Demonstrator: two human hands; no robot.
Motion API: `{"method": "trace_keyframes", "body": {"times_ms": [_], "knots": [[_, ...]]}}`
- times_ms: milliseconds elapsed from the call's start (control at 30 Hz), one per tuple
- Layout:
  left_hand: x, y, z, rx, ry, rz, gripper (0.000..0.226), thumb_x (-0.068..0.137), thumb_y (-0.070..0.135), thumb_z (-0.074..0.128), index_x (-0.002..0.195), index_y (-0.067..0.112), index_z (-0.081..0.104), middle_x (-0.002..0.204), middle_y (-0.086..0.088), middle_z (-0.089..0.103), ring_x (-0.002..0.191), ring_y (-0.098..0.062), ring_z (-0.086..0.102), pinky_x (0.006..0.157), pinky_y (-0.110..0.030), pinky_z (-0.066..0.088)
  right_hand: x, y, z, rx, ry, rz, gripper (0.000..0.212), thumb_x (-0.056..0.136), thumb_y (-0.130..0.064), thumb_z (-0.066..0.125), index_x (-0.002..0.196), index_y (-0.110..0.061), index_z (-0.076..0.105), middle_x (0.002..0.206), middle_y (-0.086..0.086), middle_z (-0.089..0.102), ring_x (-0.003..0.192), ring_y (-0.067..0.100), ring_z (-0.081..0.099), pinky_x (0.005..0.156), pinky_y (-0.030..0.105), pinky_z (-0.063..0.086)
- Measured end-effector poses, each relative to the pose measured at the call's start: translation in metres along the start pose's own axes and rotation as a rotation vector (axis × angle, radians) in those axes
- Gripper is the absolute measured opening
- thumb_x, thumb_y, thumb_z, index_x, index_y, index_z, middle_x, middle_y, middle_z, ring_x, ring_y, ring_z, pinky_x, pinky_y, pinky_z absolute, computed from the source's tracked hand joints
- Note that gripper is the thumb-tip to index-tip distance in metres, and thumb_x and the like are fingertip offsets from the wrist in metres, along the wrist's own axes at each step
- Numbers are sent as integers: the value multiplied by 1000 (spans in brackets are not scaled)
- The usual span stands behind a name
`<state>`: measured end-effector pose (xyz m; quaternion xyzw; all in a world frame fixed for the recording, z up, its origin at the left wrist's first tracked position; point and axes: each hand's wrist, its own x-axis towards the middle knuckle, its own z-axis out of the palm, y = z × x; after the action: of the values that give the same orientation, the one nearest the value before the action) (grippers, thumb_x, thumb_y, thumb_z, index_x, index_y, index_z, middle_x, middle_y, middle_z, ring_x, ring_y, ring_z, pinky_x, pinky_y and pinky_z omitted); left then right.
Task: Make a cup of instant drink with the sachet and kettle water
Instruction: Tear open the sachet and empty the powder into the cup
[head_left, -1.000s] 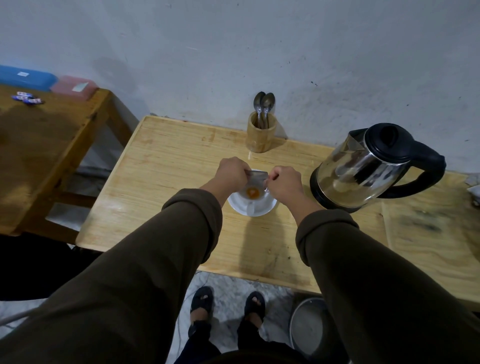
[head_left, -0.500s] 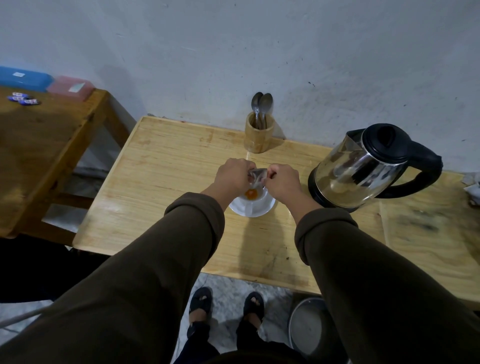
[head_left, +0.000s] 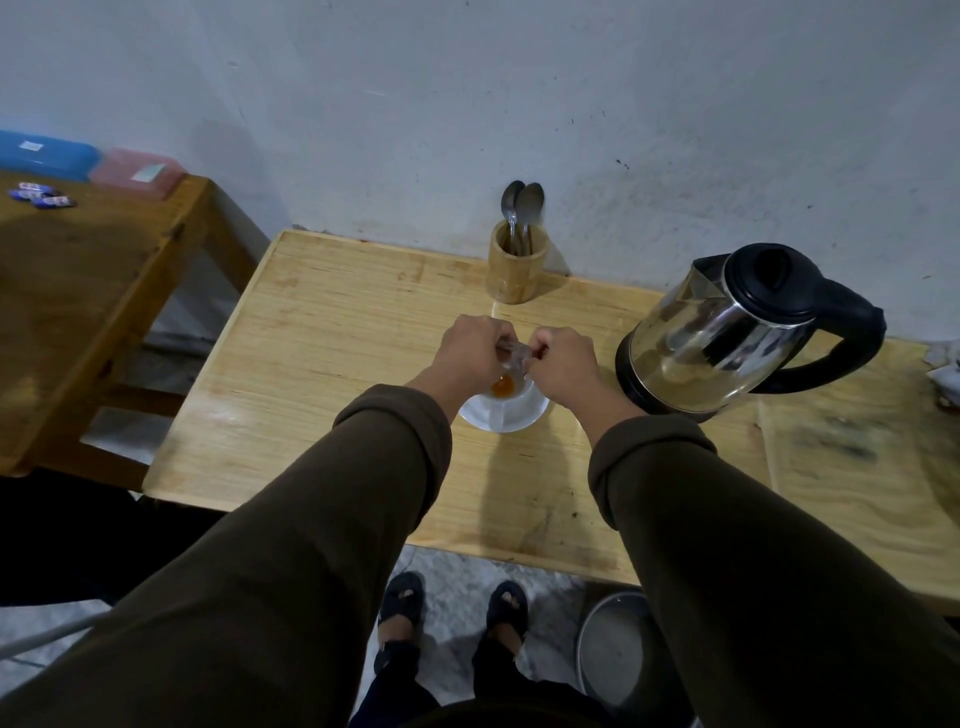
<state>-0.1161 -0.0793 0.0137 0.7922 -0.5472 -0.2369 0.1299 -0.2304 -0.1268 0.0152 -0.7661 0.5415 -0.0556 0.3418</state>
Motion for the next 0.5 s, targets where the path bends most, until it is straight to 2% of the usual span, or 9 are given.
{"method": "trace_keyframes", "body": {"times_ms": [67,100,233,300,367,500], "knots": [[1,0,0,21,-12,10,23,83,13,57,102,19,69,93,-3,69,91,-23,63,74,-28,46,0,1,1,0,1,0,15,84,0,58,76,-12,62,83,5,58,77,18,51,54,17,35],[1,0,1,29,-16,10,22,83,16,58,102,19,69,94,-3,69,94,-24,63,77,-28,47,1,2,2,4,2,2,16,83,0,58,75,-13,60,83,5,58,77,18,51,53,17,34],[1,-2,2,-5,-14,-18,19,81,29,61,96,19,68,83,2,57,91,-24,62,74,-27,45,2,4,1,6,14,27,15,83,2,55,73,-9,58,81,6,54,76,20,47,49,13,30],[0,-1,3,-55,0,-30,16,80,29,64,90,17,67,85,-1,59,86,-22,59,70,-27,45,2,3,0,24,2,23,11,82,1,57,76,-7,60,82,6,54,77,20,47,49,13,30],[-1,-1,5,-89,16,-35,20,79,27,68,94,13,68,89,-6,63,86,-22,59,70,-27,46,2,1,0,45,-8,19,11,81,0,59,75,-10,59,84,6,56,78,19,48,50,14,30],[-1,0,4,-65,20,11,21,82,19,62,100,11,69,84,1,56,81,-17,51,72,-26,44,2,0,1,14,-10,18,15,83,0,57,75,-12,59,84,6,57,79,20,50,54,17,34]]}}
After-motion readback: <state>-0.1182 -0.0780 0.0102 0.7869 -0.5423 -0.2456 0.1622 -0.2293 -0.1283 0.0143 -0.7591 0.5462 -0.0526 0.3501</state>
